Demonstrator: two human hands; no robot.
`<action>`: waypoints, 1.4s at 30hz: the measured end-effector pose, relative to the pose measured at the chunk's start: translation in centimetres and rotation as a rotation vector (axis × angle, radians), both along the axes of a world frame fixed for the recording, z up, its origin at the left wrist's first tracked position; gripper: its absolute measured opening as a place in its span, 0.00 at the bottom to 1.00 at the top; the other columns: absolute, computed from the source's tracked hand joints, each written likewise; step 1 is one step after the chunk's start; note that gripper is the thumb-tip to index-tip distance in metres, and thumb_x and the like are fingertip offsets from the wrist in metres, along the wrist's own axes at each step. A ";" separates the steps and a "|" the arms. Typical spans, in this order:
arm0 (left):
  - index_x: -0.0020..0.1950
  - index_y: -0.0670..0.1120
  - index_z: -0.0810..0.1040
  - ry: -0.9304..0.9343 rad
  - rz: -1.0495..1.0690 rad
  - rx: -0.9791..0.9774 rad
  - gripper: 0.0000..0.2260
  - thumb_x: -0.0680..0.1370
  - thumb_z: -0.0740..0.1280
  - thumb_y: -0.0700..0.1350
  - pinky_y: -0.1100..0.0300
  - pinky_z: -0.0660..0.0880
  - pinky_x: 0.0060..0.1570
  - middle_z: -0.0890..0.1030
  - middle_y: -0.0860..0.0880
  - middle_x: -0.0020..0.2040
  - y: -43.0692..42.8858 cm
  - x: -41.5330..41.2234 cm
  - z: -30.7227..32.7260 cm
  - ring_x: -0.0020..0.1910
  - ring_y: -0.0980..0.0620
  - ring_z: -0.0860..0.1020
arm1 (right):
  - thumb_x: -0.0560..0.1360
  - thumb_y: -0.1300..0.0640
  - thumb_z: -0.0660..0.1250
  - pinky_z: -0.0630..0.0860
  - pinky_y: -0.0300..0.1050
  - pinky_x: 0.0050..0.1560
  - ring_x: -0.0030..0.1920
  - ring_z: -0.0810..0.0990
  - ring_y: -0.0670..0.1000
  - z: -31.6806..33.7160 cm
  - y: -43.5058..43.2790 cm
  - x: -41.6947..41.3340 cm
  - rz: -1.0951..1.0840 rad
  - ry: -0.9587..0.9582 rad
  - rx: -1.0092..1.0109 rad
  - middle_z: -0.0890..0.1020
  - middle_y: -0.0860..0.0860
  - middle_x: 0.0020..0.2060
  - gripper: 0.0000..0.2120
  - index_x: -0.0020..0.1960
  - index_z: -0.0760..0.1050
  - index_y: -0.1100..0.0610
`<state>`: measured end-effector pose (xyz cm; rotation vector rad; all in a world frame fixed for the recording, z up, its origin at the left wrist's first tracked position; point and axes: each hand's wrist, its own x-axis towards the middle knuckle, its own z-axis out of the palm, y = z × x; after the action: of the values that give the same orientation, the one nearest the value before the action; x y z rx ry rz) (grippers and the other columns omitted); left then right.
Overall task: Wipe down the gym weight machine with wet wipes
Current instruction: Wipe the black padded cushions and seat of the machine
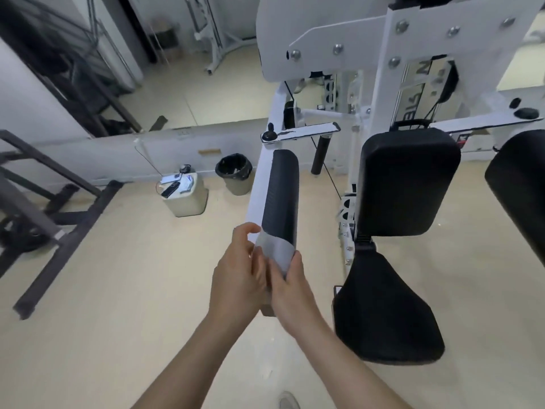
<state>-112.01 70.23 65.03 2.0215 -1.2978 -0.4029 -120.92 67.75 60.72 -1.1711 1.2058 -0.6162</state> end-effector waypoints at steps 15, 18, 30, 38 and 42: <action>0.59 0.55 0.72 -0.111 -0.360 -0.125 0.14 0.76 0.58 0.42 0.70 0.67 0.57 0.71 0.60 0.64 -5.0 5.6 -1.8 0.61 0.61 0.71 | 0.84 0.49 0.49 0.58 0.48 0.71 0.77 0.54 0.56 1.9 -13.7 5.4 0.099 0.486 -0.350 0.44 0.56 0.79 0.31 0.79 0.35 0.50; 0.51 0.51 0.71 0.084 -0.335 -0.259 0.11 0.71 0.57 0.41 0.65 0.72 0.49 0.73 0.60 0.55 -5.6 4.1 -2.1 0.55 0.57 0.75 | 0.83 0.53 0.53 0.58 0.41 0.70 0.79 0.48 0.52 2.7 -7.9 3.6 0.228 0.513 -0.367 0.35 0.52 0.78 0.33 0.78 0.33 0.47; 0.62 0.63 0.73 0.233 -0.103 -0.076 0.20 0.74 0.55 0.45 0.77 0.68 0.48 0.77 0.67 0.60 -6.7 3.8 -3.6 0.52 0.65 0.78 | 0.83 0.50 0.48 0.67 0.53 0.57 0.65 0.70 0.64 1.1 -26.7 9.2 0.043 0.521 -0.230 0.68 0.65 0.68 0.26 0.78 0.47 0.59; 0.70 0.54 0.66 0.086 -0.157 0.095 0.17 0.83 0.54 0.43 0.76 0.64 0.46 0.72 0.67 0.58 -13.6 2.8 -1.5 0.56 0.58 0.74 | 0.85 0.49 0.48 0.48 0.35 0.71 0.78 0.51 0.44 -1.8 -20.5 5.0 0.061 -0.034 -0.228 0.52 0.44 0.79 0.26 0.79 0.41 0.44; 0.78 0.53 0.59 0.078 -0.117 0.132 0.21 0.84 0.53 0.48 0.76 0.60 0.54 0.67 0.64 0.68 -14.9 3.0 -1.7 0.64 0.65 0.67 | 0.84 0.56 0.50 0.43 0.33 0.74 0.72 0.41 0.28 -2.9 -10.6 2.1 0.146 -0.108 -0.317 0.43 0.30 0.74 0.30 0.70 0.37 0.31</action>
<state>-109.02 55.33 63.32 2.0216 -1.3765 -0.6310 -118.86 57.18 57.83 -1.4581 0.9429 -0.7681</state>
